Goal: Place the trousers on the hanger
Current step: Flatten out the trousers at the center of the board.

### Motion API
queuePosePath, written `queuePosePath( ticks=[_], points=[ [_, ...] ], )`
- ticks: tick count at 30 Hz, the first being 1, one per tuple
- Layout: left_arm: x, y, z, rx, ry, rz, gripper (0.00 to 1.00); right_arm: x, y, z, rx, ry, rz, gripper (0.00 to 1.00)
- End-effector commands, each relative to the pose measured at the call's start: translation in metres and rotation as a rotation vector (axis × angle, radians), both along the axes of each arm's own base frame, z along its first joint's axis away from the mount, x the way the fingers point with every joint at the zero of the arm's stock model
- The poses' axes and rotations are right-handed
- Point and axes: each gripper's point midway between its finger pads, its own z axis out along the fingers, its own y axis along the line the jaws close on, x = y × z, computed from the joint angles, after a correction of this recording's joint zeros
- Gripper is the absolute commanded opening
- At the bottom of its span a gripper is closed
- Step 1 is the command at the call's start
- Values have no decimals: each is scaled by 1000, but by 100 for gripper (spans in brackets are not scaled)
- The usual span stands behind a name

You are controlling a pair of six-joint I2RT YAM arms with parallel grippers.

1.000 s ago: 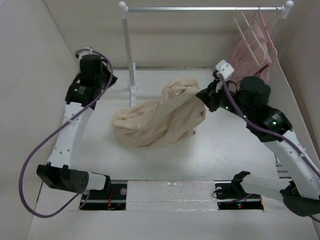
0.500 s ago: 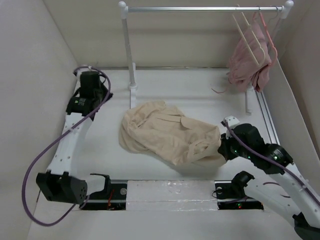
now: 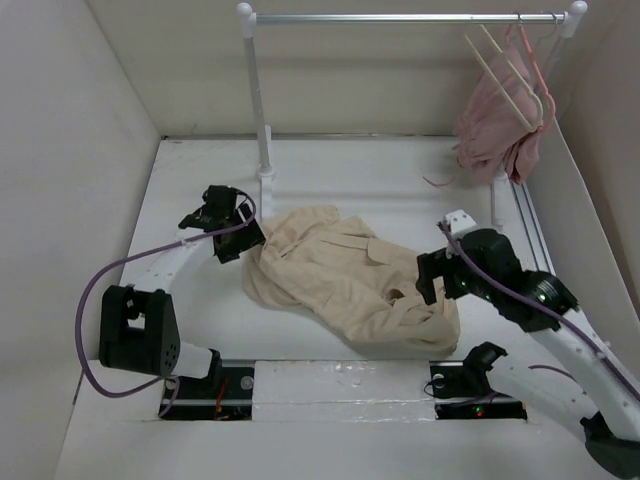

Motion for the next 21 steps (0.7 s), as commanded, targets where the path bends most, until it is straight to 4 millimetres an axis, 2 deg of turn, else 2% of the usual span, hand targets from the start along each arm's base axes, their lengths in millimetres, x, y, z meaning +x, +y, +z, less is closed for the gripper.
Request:
queuePosePath(
  ticks=[1, 2, 3, 4, 6, 9, 11, 13, 14, 15, 16, 17, 18, 20, 21],
  points=[
    [19, -25, 12, -95, -79, -95, 67, 29, 44, -19, 9, 17, 164, 100],
    [22, -26, 12, -90, -81, -100, 68, 32, 50, -30, 5, 43, 178, 100],
    [24, -25, 10, -83, -79, -104, 70, 32, 54, -50, -17, 89, 183, 100],
    [26, -27, 11, -89, -85, -119, 71, 41, 61, -50, 6, 55, 182, 100],
    [31, -31, 14, -94, -105, -146, 75, 46, 64, -60, 9, 53, 181, 100],
    [39, -38, 18, -120, -132, -180, 78, 36, 67, -78, 30, 142, 176, 100],
    [42, -39, 12, -118, -117, -181, 78, 22, 61, -95, 27, 196, 166, 100],
    [42, -45, 5, -143, -105, -211, 76, 13, 59, -104, 48, 224, 148, 100],
    [42, -48, 2, -157, -99, -224, 71, 5, 58, -115, 61, 244, 160, 96],
    [40, -55, -6, -187, -73, -252, 66, 3, 59, -117, 73, 242, 167, 80],
    [42, -58, -6, -200, -71, -260, 58, 5, 63, -116, 93, 232, 170, 69],
    [42, -60, -8, -207, -64, -265, 30, 7, 64, -114, 110, 224, 164, 56],
    [44, -63, -9, -207, -59, -274, 17, 14, 65, -106, 122, 205, 156, 38],
    [46, -64, -5, -193, -58, -275, 0, 25, 70, -94, 124, 173, 153, 18],
    [54, -62, 5, -173, -82, -262, 0, 39, 74, -76, 131, 141, 143, 4]
  ],
)
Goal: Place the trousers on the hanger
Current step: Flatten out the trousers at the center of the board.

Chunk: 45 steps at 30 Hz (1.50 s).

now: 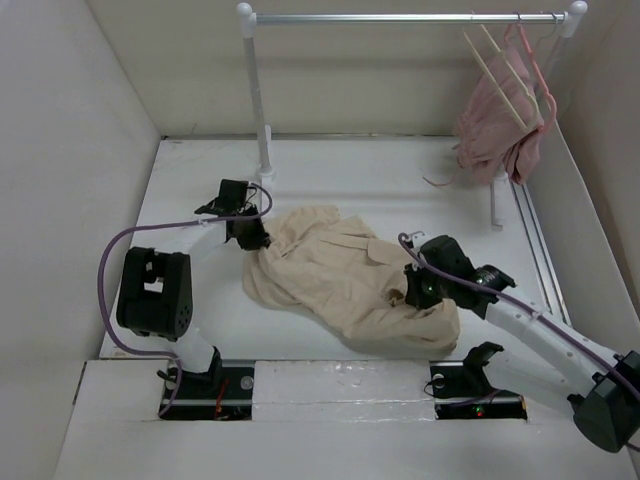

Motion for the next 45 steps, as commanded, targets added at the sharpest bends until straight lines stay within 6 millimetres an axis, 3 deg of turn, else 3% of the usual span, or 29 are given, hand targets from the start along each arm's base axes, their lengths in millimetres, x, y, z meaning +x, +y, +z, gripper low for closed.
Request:
queuePosePath(
  ticks=[1, 2, 5, 6, 7, 8, 9, 10, 11, 12, 13, 15, 16, 17, 18, 19, 21, 22, 23, 24, 26, 27, 29, 32, 33, 37, 40, 41, 45],
  points=[
    [25, -8, 45, -10, -109, -19, 0, 38, 21, 47, 87, -142, -5, 0],
    [30, -5, 55, 4, -131, -12, 0, 57, 26, 69, 95, -194, -12, 0],
    [65, 13, 122, 71, -260, 62, 0, 105, 44, 142, 172, -390, 8, 0],
    [96, 30, 176, 68, -369, 123, 0, 120, 49, 168, 199, -446, 11, 0],
    [109, 38, 210, 59, -427, 153, 0, 149, 54, 223, 238, -552, 9, 0],
    [114, 47, 221, 63, -398, 181, 0, 160, 60, 252, 262, -596, 24, 0],
    [129, 66, 307, 40, -572, 242, 0, 169, 64, 282, 273, -648, 32, 0],
    [128, 81, 365, 16, -653, 315, 0, 182, 63, 371, 291, -821, 35, 0],
    [128, 83, 365, 22, -655, 324, 0, 182, 63, 371, 291, -823, 35, 0],
    [119, 103, 401, 3, -743, 398, 0, 179, 60, 394, 299, -861, 34, 0],
    [112, 110, 419, -15, -789, 434, 0, 171, 51, 439, 338, -952, 20, 0],
    [91, 126, 438, -29, -828, 543, 0, 159, 41, 458, 351, -999, 10, 0],
    [86, 131, 444, -25, -855, 573, 0, 144, 34, 451, 348, -990, 10, 0],
    [65, 139, 458, -11, -898, 623, 0, 138, 31, 436, 341, -963, 13, 0],
    [66, 143, 430, 16, -840, 644, 0, 131, 28, 416, 333, -926, 12, 0],
    [48, 147, 434, 23, -866, 663, 0, 126, 24, 388, 313, -874, -2, 0],
    [40, 162, 354, 144, -727, 707, 0, 101, -9, 264, 212, -639, -113, 0],
    [32, 162, 364, 136, -753, 710, 0, 101, -10, 263, 211, -638, -114, 0],
    [28, 167, 342, 171, -709, 723, 0, 93, -19, 235, 186, -582, -141, 0],
    [23, 168, 296, 212, -608, 711, 0, 75, -34, 193, 150, -502, -173, 0],
    [5, 168, 244, 242, -506, 704, 0, 56, -42, 162, 135, -440, -187, 0],
    [2, 167, 235, 243, -499, 698, 0, 39, -48, 139, 123, -386, -196, 0],
    [-5, 166, 221, 241, -478, 700, 0, 26, -52, 125, 115, -355, -195, 0],
    [1, 161, 235, 201, -516, 690, 0, 17, -55, 129, 125, -385, -184, 0],
    [2, 160, 253, 183, -554, 696, 0, 15, -57, 135, 114, -407, -168, 0],
    [2, 157, 290, 146, -629, 697, 0, 1, -62, 198, 161, -566, -122, 0],
    [-6, 160, 303, 154, -657, 708, 0, -18, -63, 218, 183, -592, -81, 0],
    [-9, 163, 311, 159, -676, 723, 0, -27, -64, 240, 212, -643, -71, 0],
    [-29, 172, 337, 178, -744, 768, 0, -49, -72, 285, 248, -742, -63, 0]
  ],
)
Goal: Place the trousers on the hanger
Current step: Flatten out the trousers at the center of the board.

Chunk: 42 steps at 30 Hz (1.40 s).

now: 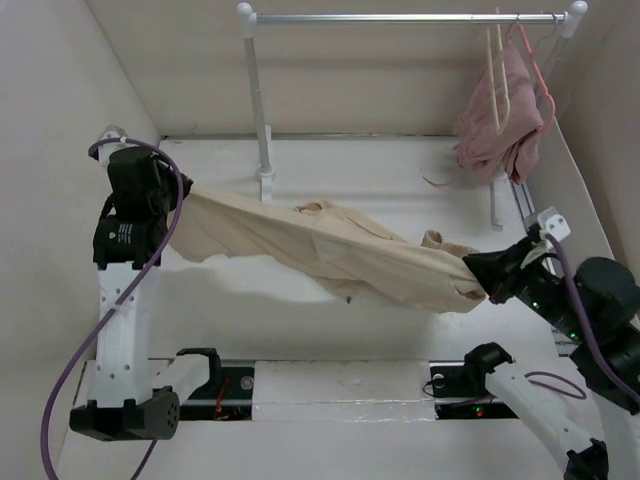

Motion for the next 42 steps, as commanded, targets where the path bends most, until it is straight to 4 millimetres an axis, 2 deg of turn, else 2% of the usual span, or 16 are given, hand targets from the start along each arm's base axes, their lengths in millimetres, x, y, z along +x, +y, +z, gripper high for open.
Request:
queuePosePath(
  ticks=[1, 4, 8, 12, 18, 26, 30, 31, 33, 34, 35, 36, 38, 39, 40, 42],
  points=[
    [-16, 40, 51, 87, -146, 191, 0, -21, -23, 28, -36, -73, -54, 0],
    [-33, 52, 78, 104, -190, 264, 0, -25, -31, 70, -4, -165, -90, 0],
    [-51, 60, 161, 128, -361, 315, 0, -34, -38, 147, 19, -357, -99, 0],
    [-43, 60, 203, 149, -438, 311, 0, -33, -28, 224, 42, -519, -58, 0],
    [-7, 57, 177, 183, -360, 268, 0, 37, -11, 149, -42, -247, -89, 0],
    [75, 69, 62, 246, -114, 264, 0, 159, -18, 12, -152, 5, -317, 0],
    [157, 57, 1, 242, 30, 206, 0, 244, -24, -11, -111, 50, -412, 0],
    [169, 58, 26, 237, -13, 217, 0, 259, -24, -7, -95, 42, -440, 0],
    [195, 41, -2, 245, 85, 146, 7, 289, -23, 1, -83, 40, -459, 21],
    [200, 37, 23, 232, 38, 130, 17, 292, -23, -2, -85, 70, -451, 47],
    [202, 35, 16, 247, 59, 102, 34, 293, -21, -1, -91, 80, -439, 60],
    [200, 31, 19, 243, 50, 79, 65, 292, -14, 3, -94, 75, -411, 70],
    [189, 21, -8, 233, 112, 33, 79, 280, -5, -7, -129, 80, -387, 86],
    [173, 5, 3, 206, 80, -36, 79, 274, -8, -16, -142, 92, -391, 87],
    [158, -5, -45, 200, 180, -86, 76, 255, -11, -37, -151, 117, -384, 85],
    [119, -32, -42, 196, 135, -148, 48, 234, -13, -66, -157, 154, -367, 58]
  ],
)
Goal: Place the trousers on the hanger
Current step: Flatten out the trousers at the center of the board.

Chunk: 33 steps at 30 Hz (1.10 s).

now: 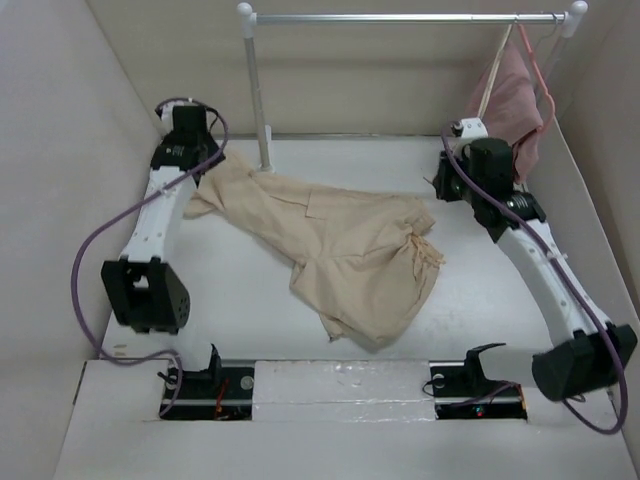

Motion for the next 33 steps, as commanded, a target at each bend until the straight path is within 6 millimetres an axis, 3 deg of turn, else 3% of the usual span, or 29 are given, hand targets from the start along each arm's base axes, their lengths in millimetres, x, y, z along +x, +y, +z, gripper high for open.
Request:
queuePosePath(
  ticks=[1, 2, 3, 4, 5, 6, 7, 8, 9, 10, 11, 13, 14, 15, 18, 21, 25, 26, 29, 31, 33],
  points=[
    [-82, -73, -7, -42, -1, -227, 39, -41, -7, 3, 25, -73, 12, 19],
    [-103, -89, -23, -57, 36, -266, 14, -57, -15, -50, 20, 37, 7, 6],
    [-127, -110, -19, -115, 17, -300, 4, -70, -9, -67, 56, 75, 53, 0],
    [-163, -148, -58, -132, 116, -415, 0, -81, -11, -84, 64, 114, 57, 0],
    [-185, -169, -72, -156, 159, -469, 0, -98, -14, -113, 69, 170, 61, 0],
    [-206, -190, -79, -181, 186, -521, 0, -106, -19, -125, 85, 197, 54, 0],
    [-229, -211, -98, -220, 252, -548, 0, -113, -22, -136, 93, 221, 46, 17],
    [-268, -244, -108, -196, 317, -656, 0, -119, -24, -142, 103, 229, 42, 31],
    [-285, -257, -120, -180, 365, -670, 0, -127, -28, -159, 124, 268, 36, 44],
    [-299, -266, -128, -192, 398, -645, 0, -125, -30, -162, 134, 260, 33, 65],
    [-321, -277, -135, -182, 437, -682, 3, -125, -31, -168, 142, 262, 33, 72],
    [-344, -281, -156, -227, 506, -684, 21, -127, -26, -189, 175, 318, 73, 75],
    [-347, -287, -160, -271, 504, -692, 26, -127, -26, -195, 187, 346, 77, 75],
    [-363, -286, -172, -306, 552, -705, 27, -126, -20, -209, 208, 400, 105, 75],
    [-371, -278, -183, -297, 582, -713, 21, -123, -18, -212, 234, 400, 113, 74],
    [-385, -270, -194, -263, 656, -753, 21, -122, -17, -221, 281, 413, 100, 72],
    [-404, -272, -211, -236, 724, -822, 36, -122, -18, -232, 316, 432, 64, 70],
    [-405, -278, -217, -234, 725, -836, 46, -122, -17, -235, 327, 433, 55, 67],
    [-406, -284, -224, -252, 736, -851, 47, -119, -17, -235, 338, 425, 47, 58],
    [-405, -285, -232, -239, 742, -849, 46, -114, -19, -233, 347, 403, 35, 43],
    [-396, -283, -241, -184, 736, -828, 44, -110, -19, -230, 348, 386, 34, 35]
  ],
)
